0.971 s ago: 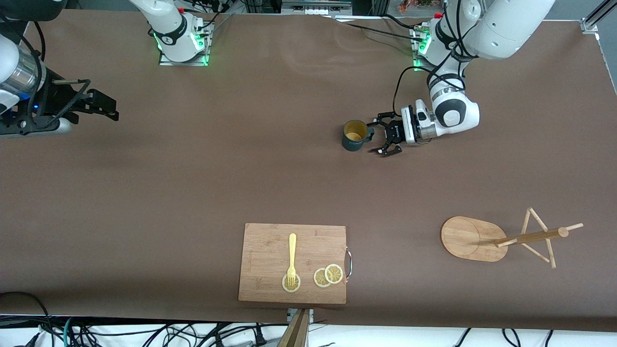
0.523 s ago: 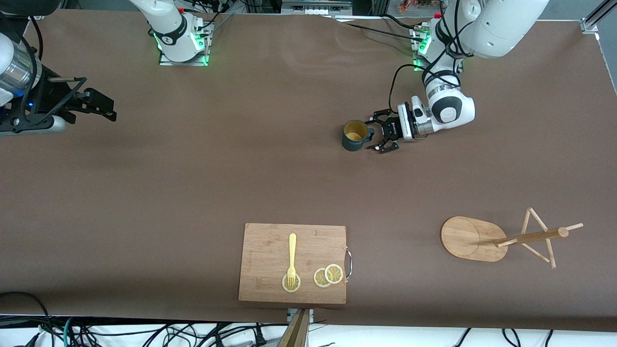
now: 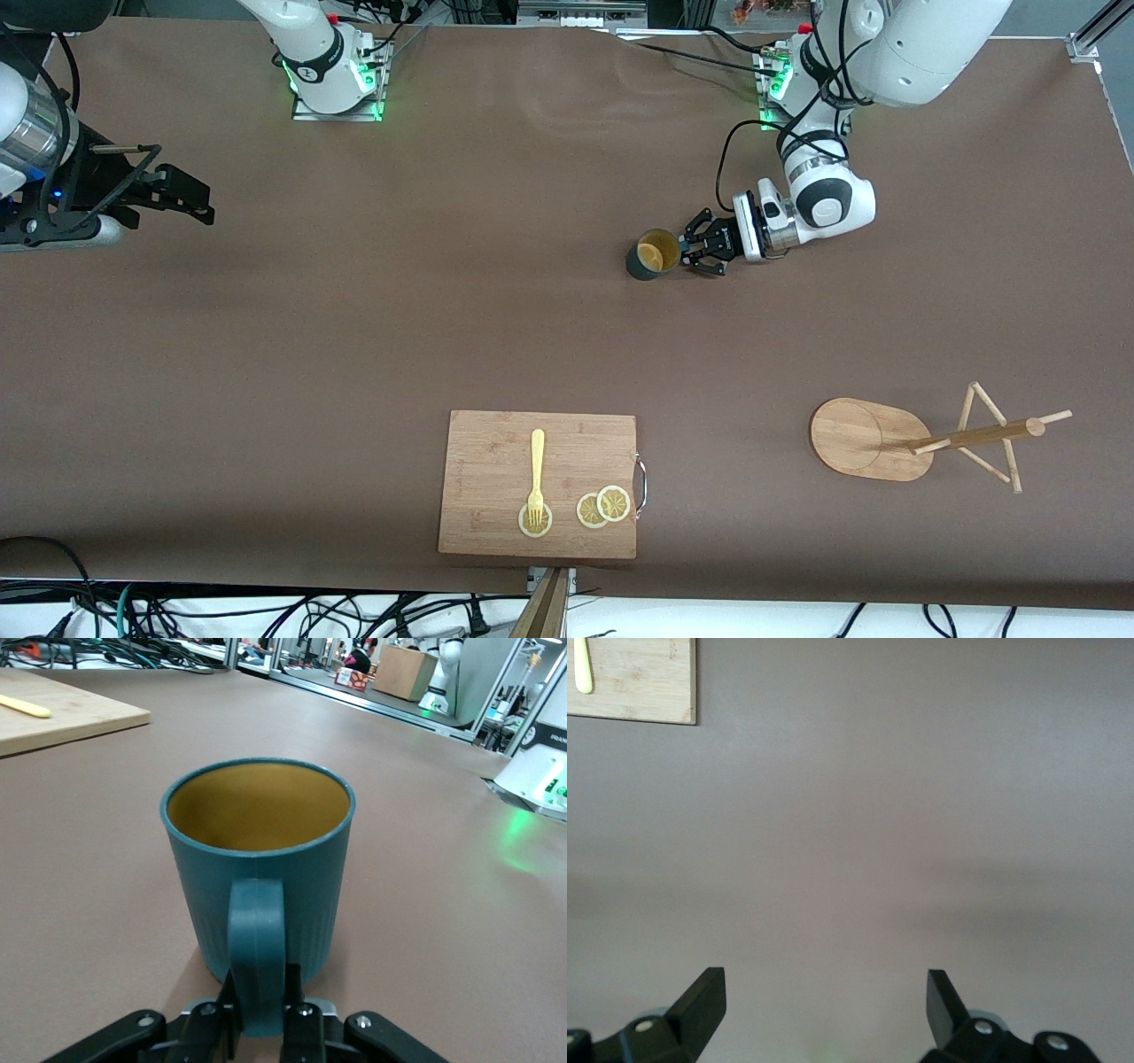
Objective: Pass cup and hang on rack
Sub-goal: 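Lift the mug by its handle with the left gripper toward the rack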
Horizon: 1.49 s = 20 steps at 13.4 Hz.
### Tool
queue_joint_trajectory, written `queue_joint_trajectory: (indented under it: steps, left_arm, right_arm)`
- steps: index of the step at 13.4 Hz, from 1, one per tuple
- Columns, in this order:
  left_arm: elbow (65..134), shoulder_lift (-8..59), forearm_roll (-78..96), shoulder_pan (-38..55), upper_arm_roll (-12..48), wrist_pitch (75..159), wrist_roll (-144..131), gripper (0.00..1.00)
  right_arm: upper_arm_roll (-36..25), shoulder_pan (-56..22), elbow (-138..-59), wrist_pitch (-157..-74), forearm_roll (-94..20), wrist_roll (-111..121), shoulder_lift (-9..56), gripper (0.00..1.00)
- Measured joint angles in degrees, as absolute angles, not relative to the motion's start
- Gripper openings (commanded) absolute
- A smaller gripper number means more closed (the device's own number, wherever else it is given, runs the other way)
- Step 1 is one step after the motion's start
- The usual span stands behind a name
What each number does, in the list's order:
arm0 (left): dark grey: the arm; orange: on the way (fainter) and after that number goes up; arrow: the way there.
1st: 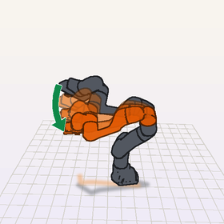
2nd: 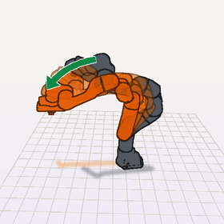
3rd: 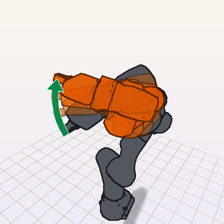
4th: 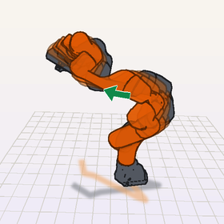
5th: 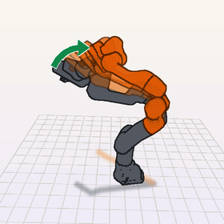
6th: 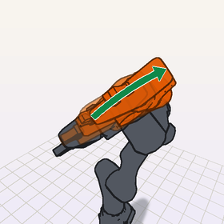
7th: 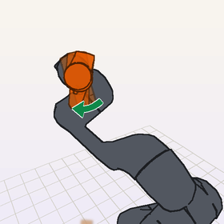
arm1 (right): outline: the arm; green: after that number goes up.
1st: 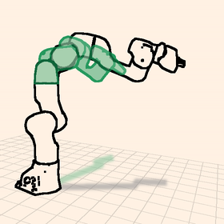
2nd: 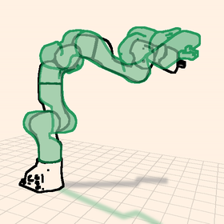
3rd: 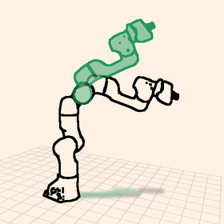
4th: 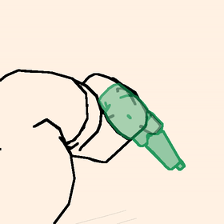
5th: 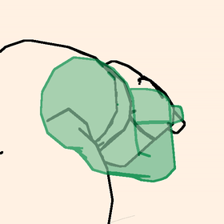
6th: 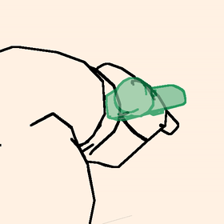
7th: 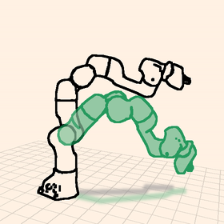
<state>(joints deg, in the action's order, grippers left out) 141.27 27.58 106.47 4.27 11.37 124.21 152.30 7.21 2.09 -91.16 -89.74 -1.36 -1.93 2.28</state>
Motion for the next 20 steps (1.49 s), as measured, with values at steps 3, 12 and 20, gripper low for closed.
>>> queue_joint_trajectory:
  steps: [3, 12, 20]
  left_arm:
    - [140.4, 26.0, 104.4, 3.6, 11.4, 124.2, 139.5, 0.00]
    - [125.1, 12.6, 71.5, -6.9, -1.3, 98.5, 69.5, 0.00]
    - [113.5, 22.8, 79.7, -18.4, -8.6, 80.0, 34.9, 0.00]
  right_arm:
    - [7.1, 2.1, -91.2, -89.7, -1.3, -1.9, 2.4, 1.00]
    - [7.0, 2.1, -91.1, -89.8, -1.3, -1.9, 2.5, 1.00]
    - [6.9, 2.2, -91.1, -89.8, -1.3, -1.9, 2.5, 1.00]
